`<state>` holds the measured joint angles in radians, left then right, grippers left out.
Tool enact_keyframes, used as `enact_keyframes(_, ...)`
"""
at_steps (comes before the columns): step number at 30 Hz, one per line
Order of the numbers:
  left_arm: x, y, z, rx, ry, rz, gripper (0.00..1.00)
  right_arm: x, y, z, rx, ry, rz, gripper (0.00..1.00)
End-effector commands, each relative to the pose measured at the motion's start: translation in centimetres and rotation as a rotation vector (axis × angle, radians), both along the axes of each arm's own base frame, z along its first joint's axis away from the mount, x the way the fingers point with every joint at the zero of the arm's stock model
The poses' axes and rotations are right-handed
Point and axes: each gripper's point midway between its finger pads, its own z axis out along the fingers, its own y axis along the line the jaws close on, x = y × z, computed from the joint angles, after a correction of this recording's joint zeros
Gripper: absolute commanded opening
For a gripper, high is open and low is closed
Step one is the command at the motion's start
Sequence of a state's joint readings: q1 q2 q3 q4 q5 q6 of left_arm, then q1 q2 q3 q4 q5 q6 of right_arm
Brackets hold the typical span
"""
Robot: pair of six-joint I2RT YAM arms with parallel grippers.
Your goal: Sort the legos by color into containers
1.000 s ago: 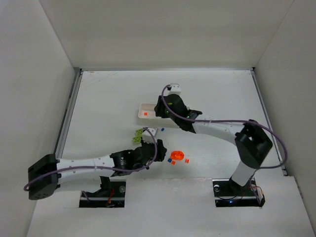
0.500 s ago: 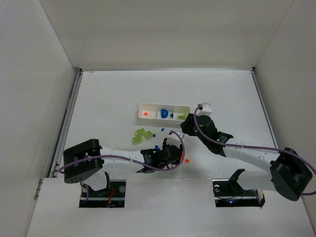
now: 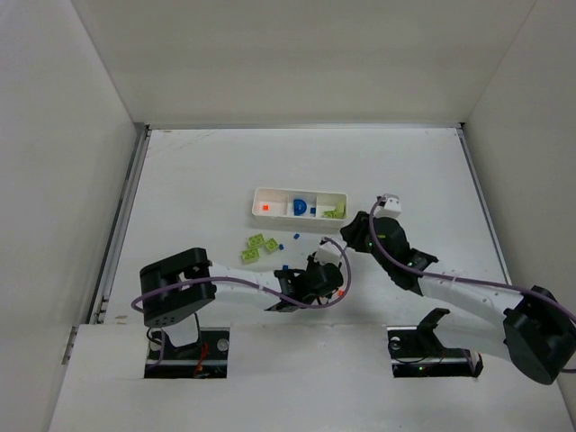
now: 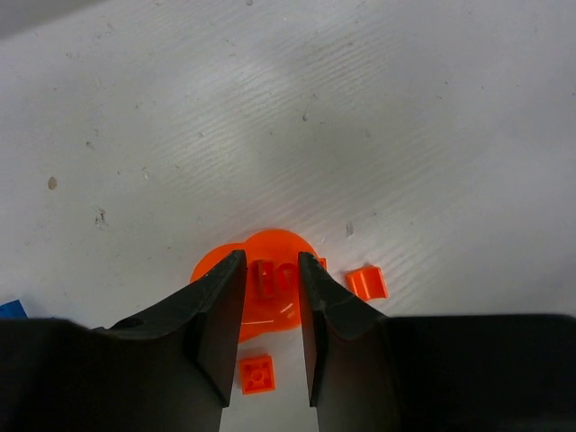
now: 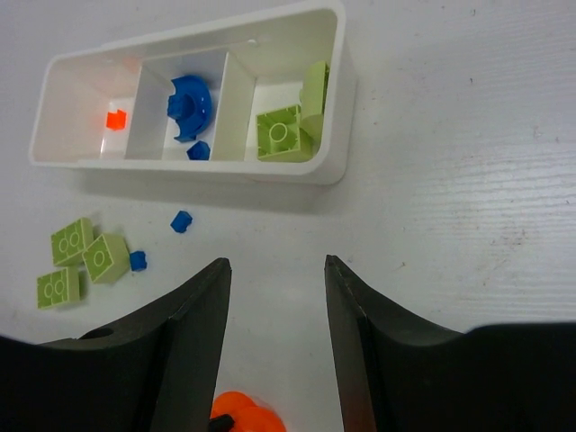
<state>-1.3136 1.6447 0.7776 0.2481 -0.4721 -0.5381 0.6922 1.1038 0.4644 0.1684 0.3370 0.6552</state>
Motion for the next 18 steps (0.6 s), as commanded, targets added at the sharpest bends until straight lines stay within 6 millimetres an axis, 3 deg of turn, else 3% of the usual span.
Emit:
enact_keyframes(1,1.1,-0.5,1.2,0.006,-0.051,0.029,0.25,0.6,0.4,1.7,0.067,-0.058,0.0,0.52)
enact_keyframes(5,1.3,-0.6,1.2,0.029,-0.073,0.038,0.13,0.5,0.3,1.2,0.063,-0.049,-0.002,0.52)
enact_keyframes(9,1.3,-0.5,2.1,0.023,-0.097,0.045,0.08,0.5,0.2,1.2,0.063,-0.051,-0.003,0.52)
enact_keyframes(14,2.4,0.1,6.4,-0.092,-0.134,0.089,0.06,0.7,-0.4,1.2,0.065,-0.055,-0.021,0.52)
enact_keyframes(18,5.6,1.8,9.4,-0.182,-0.15,0.186,0.06,0.8,-0.8,0.6,0.066,-0.044,-0.037,0.52)
